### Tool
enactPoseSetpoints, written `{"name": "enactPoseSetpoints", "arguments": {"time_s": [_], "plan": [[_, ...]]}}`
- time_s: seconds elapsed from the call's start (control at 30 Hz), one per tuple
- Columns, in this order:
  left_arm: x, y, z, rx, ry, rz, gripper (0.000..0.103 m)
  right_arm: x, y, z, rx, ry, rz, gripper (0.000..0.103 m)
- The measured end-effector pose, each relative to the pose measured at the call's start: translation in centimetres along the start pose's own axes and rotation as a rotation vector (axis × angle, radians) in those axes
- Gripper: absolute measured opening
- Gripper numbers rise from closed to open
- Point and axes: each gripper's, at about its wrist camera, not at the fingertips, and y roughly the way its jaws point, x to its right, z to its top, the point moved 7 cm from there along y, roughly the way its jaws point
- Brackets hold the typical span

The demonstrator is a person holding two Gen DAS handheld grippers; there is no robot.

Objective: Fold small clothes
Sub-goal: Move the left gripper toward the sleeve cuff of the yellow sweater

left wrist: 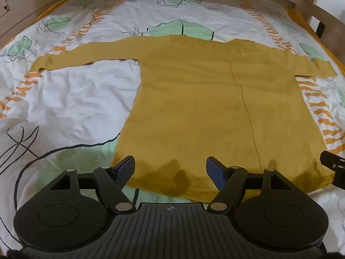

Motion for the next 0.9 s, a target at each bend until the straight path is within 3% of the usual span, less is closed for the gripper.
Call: {"name": "enactPoseSetpoints", "arguments": {"time_s": [0.9], "plan": [[0.3,0.59,-0.32,-0.047,-0.003,-0.007,0.072,-0.79,0.45,-0.22,-0.021,-0.015,0.017,0.093]]}}
